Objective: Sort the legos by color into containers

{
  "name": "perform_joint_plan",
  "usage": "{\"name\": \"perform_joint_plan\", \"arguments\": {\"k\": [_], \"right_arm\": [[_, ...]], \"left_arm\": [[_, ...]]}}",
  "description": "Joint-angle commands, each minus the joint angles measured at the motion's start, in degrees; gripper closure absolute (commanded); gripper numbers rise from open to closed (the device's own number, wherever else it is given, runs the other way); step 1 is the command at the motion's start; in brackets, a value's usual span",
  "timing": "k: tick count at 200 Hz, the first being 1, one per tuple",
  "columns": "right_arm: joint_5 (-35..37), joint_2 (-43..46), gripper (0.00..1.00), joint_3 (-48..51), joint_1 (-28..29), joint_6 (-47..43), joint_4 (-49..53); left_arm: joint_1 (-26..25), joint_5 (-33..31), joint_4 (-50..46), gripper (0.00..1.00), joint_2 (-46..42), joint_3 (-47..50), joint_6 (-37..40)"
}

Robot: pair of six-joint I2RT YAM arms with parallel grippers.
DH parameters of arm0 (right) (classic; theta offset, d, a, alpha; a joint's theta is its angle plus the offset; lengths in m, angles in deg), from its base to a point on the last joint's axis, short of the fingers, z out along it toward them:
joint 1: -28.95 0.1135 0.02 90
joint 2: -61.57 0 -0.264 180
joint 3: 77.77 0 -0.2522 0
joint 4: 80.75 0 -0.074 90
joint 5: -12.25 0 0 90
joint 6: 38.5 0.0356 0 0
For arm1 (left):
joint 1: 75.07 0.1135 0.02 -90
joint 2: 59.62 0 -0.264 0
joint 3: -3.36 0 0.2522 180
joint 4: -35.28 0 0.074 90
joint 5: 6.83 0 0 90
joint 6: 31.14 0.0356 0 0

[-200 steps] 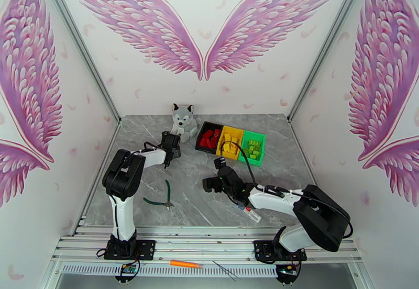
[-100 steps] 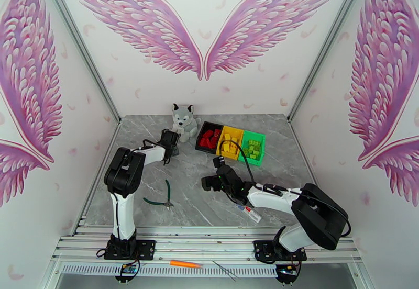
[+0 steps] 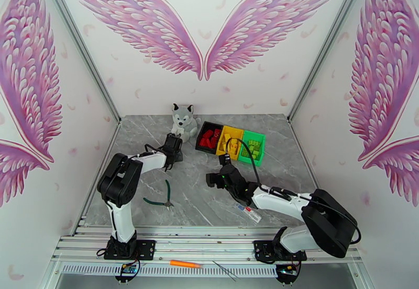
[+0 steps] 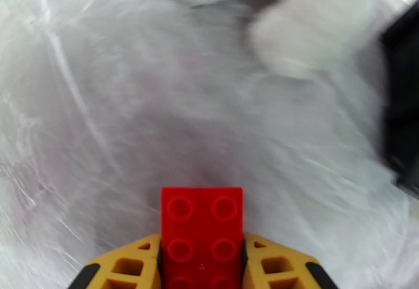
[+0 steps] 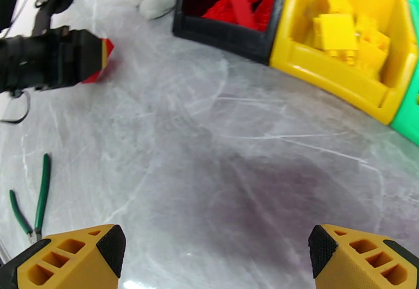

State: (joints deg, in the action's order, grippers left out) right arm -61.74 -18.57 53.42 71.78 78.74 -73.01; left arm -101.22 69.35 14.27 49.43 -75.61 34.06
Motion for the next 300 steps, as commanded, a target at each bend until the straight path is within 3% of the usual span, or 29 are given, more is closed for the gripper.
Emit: {"name": "perform_joint_plan", "arguments": {"k": [1, 49, 158, 171, 180, 191, 212, 267, 300], "right_arm": [[3.38, 2.77, 0.01, 2.10, -1.31, 1.94, 2.11], [4.40, 7.83, 0.01, 6.25, -2.40, 4.19, 2.33], [7.38, 14.28, 0.01, 7.51, -2.49, 4.31, 6.98], [7.25, 14.13, 0.01, 7.49, -2.49, 4.52, 6.90], [6.89, 14.13, 0.01, 7.45, -2.49, 4.49, 6.82], [6.18, 14.39, 0.01, 7.37, -2.50, 4.66, 6.97], [4.83, 15.06, 0.01, 7.73, -2.49, 4.52, 6.56], [3.94, 14.58, 0.01, 5.02, -2.48, 4.63, 7.69], [8.50, 18.77, 0.01, 4.02, -2.50, 6.59, 10.35]], "left_arm": [[-3.01, 2.78, 0.32, 0.75, -4.18, -1.47, 2.98], [-6.38, 6.43, -0.99, 0.75, -0.58, -13.23, 6.21], [-6.46, 11.73, -7.65, 0.71, 23.19, -45.92, 8.03], [-6.46, 11.64, -7.74, 0.63, 24.55, -47.88, 7.62], [-6.55, 11.01, -7.68, 0.46, 24.85, -48.49, 7.44], [-6.73, 9.75, -7.52, 0.24, 24.19, -48.14, 7.14], [-7.57, 7.73, -4.74, 0.02, 19.73, -43.36, 7.60], [-9.86, 3.46, 3.97, 0.01, 3.47, -24.18, 9.03], [-10.44, 0.64, 13.28, 0.01, -9.30, -9.52, 8.60]]}}
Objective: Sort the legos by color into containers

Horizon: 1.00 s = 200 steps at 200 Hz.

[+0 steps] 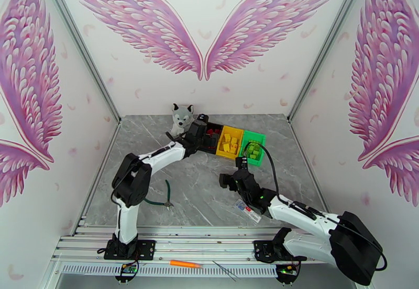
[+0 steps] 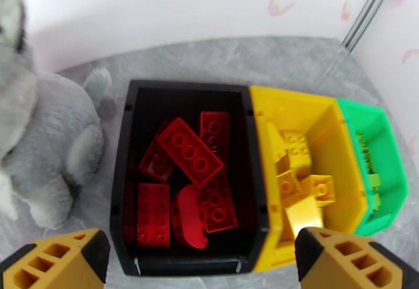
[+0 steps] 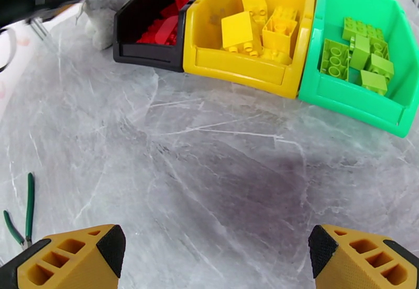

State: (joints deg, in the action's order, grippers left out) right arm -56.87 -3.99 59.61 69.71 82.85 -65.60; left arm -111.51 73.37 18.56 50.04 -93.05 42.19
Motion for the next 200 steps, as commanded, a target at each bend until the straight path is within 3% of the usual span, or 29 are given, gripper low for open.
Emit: {"name": "perform_joint_plan", "arguments": {"k": [1, 37, 71, 88, 104, 112, 128, 143, 153, 173, 200], "right_arm": [[3.72, 4.42, 0.01, -2.12, -0.42, 2.57, 2.98], [16.38, 14.45, 0.01, 0.32, -0.41, 6.15, 4.65], [21.95, 22.99, 0.01, 2.54, -0.50, 0.15, 0.72], [24.24, 26.39, 0.01, 5.70, -0.61, -0.79, -4.83], [16.69, 29.97, 0.01, 8.77, -0.60, -14.05, -12.14], [14.65, 31.27, 0.01, 8.99, -0.59, -16.60, -12.26], [20.96, 32.24, 0.01, 7.35, -0.72, -15.86, -8.08], [29.45, 32.89, 0.01, 5.30, -0.67, -11.55, -2.22], [30.81, 33.66, 0.01, 5.92, -0.76, -12.77, -4.01], [27.12, 35.48, 0.01, 9.07, -1.25, -24.35, -12.61], [31.89, 33.07, 0.01, 9.48, -3.92, -30.66, -14.44]], "left_arm": [[-0.18, -3.56, 9.41, 0.01, -10.31, 8.15, 0.53], [-1.42, -12.90, 20.42, 0.01, -23.43, 23.87, 2.15], [-3.39, -21.56, 38.55, 0.01, -30.89, 35.67, 9.55], [-3.84, -23.68, 37.24, 0.01, -33.15, 35.81, 14.29], [-3.74, -24.69, 35.97, 0.01, -35.69, 36.00, 15.28], [-3.56, -23.30, 35.29, 0.01, -37.21, 36.34, 15.62], [-3.58, -16.90, 37.11, 0.01, -40.04, 38.19, 20.59], [-3.38, -15.24, 37.36, 0.01, -43.00, 39.02, 22.50], [-3.07, -16.89, 36.92, 0.01, -44.05, 38.97, 23.56], [-2.05, -24.37, 34.59, 0.01, -45.54, 39.78, 25.99], [3.47, -29.08, 35.42, 0.01, -48.49, 48.49, 25.71]]}}
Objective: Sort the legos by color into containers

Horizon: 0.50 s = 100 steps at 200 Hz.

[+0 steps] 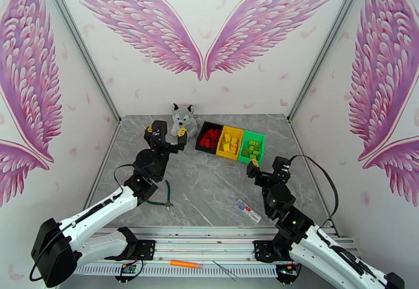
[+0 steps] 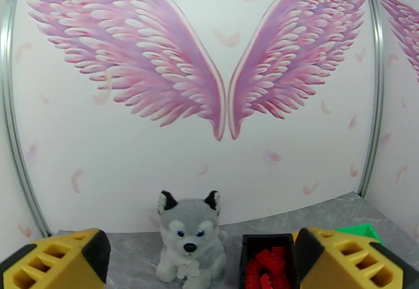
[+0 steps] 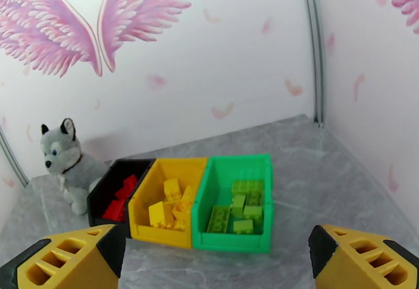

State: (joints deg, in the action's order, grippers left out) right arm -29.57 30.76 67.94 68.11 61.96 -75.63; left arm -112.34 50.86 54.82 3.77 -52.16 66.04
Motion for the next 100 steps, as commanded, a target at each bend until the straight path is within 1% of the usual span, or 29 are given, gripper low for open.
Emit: {"name": "perform_joint_plan", "arguments": {"k": [1, 15, 26, 34, 51, 59, 76, 88, 100], "right_arm": [[4.66, -1.79, 0.01, 1.22, -2.50, -9.89, -4.47], [4.45, -4.01, 0.01, 2.29, -4.98, -11.35, -5.92], [2.23, -5.68, 0.01, 3.71, -7.60, -11.47, -7.05], [0.64, -6.92, 0.01, 4.85, -9.76, -11.00, -7.68], [-1.84, -10.36, 0.01, 6.65, -13.48, -9.94, -9.01], [-2.97, -12.30, 0.01, 7.29, -14.85, -9.54, -9.94], [-5.12, -16.18, 0.01, 8.73, -17.11, -8.93, -13.78], [-7.34, -19.03, 0.01, 10.14, -18.53, -8.31, -19.38], [-9.68, -23.06, 0.01, 10.77, -20.44, -7.16, -23.93]], "left_arm": [[4.57, -6.68, -0.72, 0.01, -2.27, 7.93, 1.69], [8.91, -8.48, -1.30, 0.01, -3.64, 12.63, -1.95], [12.38, -8.54, -2.61, 0.01, -4.35, 15.75, -4.84], [14.44, -8.65, -2.83, 0.01, -4.68, 17.90, -5.56], [16.72, -11.64, -1.89, 0.01, -4.00, 21.27, -6.04], [17.59, -12.10, -1.35, 0.01, -2.94, 22.01, -7.48], [18.73, -11.74, 0.00, 0.01, 1.15, 21.41, -6.05], [20.03, -10.47, 1.62, 0.01, 4.98, 20.96, -5.77], [21.45, -8.57, 5.53, 0.01, 9.12, 21.27, -5.78]]}}
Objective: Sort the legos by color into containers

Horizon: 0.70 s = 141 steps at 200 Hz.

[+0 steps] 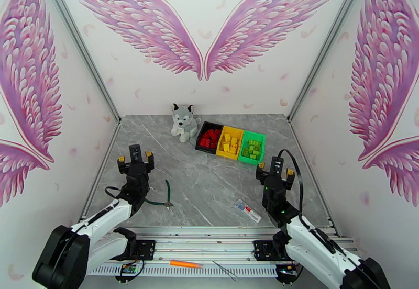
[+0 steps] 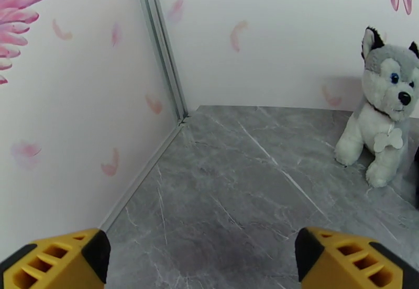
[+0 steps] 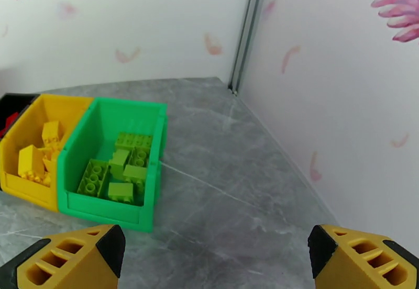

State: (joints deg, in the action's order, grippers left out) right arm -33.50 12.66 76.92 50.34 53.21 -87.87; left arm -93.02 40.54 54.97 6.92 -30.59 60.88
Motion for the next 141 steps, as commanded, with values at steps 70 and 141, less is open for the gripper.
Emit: {"name": "perform_joint_plan", "arguments": {"k": [70, 141], "right_arm": [[-20.41, -39.22, 0.02, -7.85, -8.66, -6.24, -38.38], [-28.39, -40.01, 0.01, -9.95, -14.09, -0.60, -31.28]], "left_arm": [[11.63, 15.41, 14.14, 0.08, 18.92, -3.15, -1.26], [14.86, 21.77, 20.35, 0.01, 21.71, -0.61, -3.01]]}}
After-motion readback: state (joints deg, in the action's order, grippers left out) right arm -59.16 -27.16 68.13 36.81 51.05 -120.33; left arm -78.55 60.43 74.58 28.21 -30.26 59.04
